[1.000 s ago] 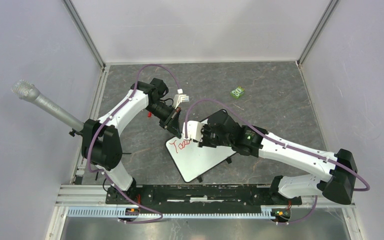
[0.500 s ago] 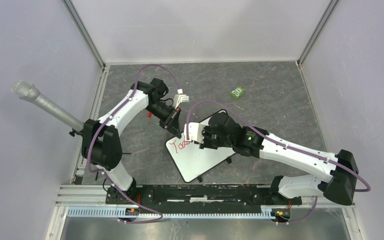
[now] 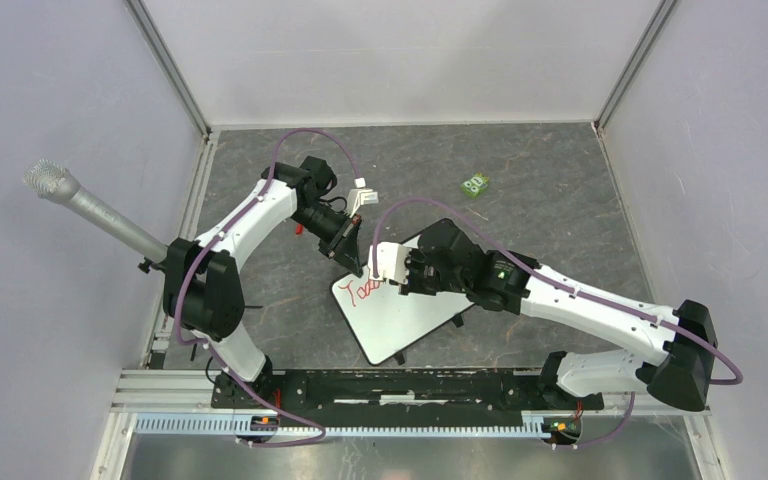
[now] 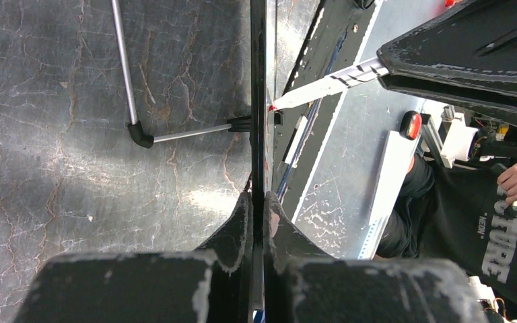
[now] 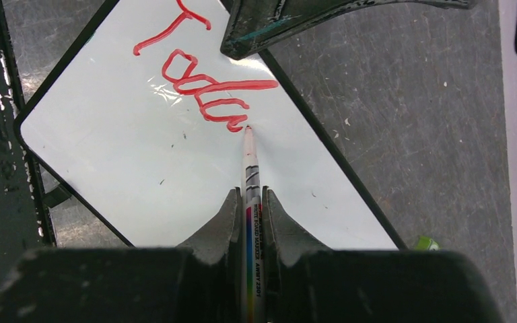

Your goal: Write a sentence on the whiteboard

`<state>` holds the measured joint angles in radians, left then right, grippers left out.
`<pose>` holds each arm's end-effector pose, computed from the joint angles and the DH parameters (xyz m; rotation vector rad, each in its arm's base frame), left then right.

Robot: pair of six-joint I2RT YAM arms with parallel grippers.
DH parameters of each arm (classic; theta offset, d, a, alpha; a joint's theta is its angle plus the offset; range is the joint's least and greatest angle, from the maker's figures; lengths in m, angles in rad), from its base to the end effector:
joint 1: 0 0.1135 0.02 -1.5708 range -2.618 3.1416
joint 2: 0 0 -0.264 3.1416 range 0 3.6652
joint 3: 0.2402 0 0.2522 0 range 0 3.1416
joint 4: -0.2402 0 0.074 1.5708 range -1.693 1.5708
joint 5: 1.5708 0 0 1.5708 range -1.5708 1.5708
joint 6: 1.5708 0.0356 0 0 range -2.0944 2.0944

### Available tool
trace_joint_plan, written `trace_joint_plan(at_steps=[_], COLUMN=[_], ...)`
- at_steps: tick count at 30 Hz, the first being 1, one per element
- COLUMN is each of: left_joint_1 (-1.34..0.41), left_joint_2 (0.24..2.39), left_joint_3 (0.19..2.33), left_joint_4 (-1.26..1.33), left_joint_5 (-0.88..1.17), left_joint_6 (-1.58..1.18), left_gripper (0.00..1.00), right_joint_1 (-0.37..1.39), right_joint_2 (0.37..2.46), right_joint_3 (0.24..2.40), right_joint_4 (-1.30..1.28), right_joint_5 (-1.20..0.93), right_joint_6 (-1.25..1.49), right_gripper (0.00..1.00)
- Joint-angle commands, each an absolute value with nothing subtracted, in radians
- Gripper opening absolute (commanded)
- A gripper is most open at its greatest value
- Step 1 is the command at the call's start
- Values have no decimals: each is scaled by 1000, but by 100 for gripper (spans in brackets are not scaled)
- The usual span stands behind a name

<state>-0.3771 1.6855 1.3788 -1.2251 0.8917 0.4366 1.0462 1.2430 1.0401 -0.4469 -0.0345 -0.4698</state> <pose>0.2739 -0.1383 0.2627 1.1241 2.5431 -1.3267 0.1363 0.2380 0.3065 -1.5562 1.6160 0.3534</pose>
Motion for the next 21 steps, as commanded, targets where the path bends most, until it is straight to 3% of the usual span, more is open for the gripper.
trace_joint_plan(at_steps=[1, 21], left_joint_1=[-384, -384], left_joint_2=[1660, 1663], left_joint_3=[1375, 1376], left_joint_4=[-1245, -1244], left_joint_5=[902, 900], left_joint_6=[474, 470], left_gripper=[2, 2], right_joint_1=[1042, 1016], right_joint_2=[1242, 1259], right_joint_3=[1096, 1081], right_joint_4=[-431, -413], right_joint_5=[-6, 41], right_joint_6=[-477, -482], right_gripper=[0, 0])
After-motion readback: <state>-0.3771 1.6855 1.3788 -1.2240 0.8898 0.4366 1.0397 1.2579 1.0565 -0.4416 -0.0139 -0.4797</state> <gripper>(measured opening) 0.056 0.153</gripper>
